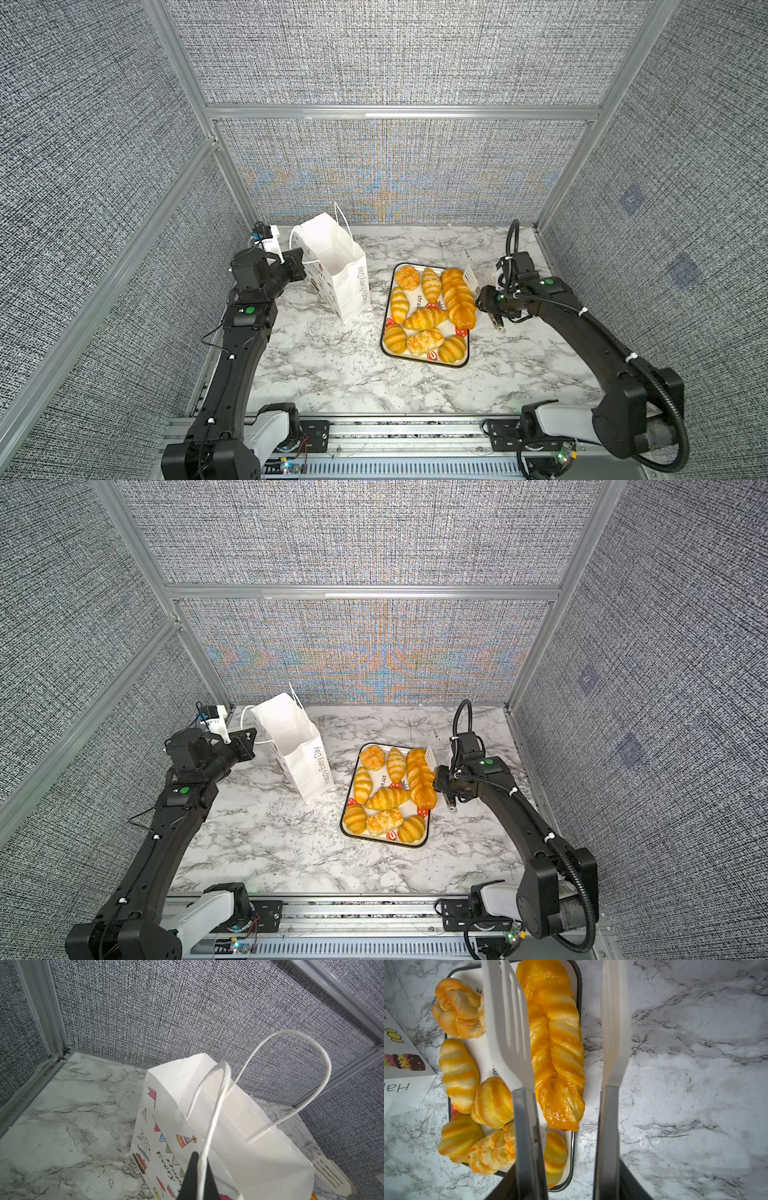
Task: Place the fake bread into the paper bag
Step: 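Move the held tongs over the tray toward the twisted bread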
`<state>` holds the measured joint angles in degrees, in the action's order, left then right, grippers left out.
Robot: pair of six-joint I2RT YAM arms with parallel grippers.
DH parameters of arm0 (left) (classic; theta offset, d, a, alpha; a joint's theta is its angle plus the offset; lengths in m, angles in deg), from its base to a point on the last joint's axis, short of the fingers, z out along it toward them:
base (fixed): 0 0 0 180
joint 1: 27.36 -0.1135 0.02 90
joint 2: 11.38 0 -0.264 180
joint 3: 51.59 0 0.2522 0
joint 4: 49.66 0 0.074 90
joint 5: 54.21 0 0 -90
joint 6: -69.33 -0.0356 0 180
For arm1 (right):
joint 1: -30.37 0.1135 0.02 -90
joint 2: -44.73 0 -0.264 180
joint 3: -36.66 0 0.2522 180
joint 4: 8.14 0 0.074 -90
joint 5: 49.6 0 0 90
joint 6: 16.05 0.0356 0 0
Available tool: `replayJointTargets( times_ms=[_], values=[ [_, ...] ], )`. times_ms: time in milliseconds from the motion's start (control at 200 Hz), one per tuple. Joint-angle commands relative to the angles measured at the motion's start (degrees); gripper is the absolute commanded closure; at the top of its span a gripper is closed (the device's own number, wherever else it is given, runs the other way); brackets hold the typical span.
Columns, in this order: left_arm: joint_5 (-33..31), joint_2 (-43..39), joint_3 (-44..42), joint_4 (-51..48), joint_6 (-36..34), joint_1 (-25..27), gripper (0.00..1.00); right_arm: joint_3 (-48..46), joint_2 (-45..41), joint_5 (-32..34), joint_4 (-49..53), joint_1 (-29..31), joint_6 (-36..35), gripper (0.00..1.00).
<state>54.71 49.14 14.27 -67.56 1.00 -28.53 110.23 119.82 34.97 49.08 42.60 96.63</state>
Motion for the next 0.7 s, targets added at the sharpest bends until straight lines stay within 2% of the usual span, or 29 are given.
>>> replayJointTargets(
  times_ms=[0, 695],
  values=[
    [1.2, 0.2, 0.1, 1.8, 0.2, -0.1, 1.0, -0.6, -0.8, -1.1, 0.3, 0.3, 0.6, 0.48],
    [0.7, 0.1, 0.2, 1.5, -0.1, -0.1, 1.0, -5.0, -3.2, -1.6, 0.1, 2.2, 1.4, 0.48]
  ],
)
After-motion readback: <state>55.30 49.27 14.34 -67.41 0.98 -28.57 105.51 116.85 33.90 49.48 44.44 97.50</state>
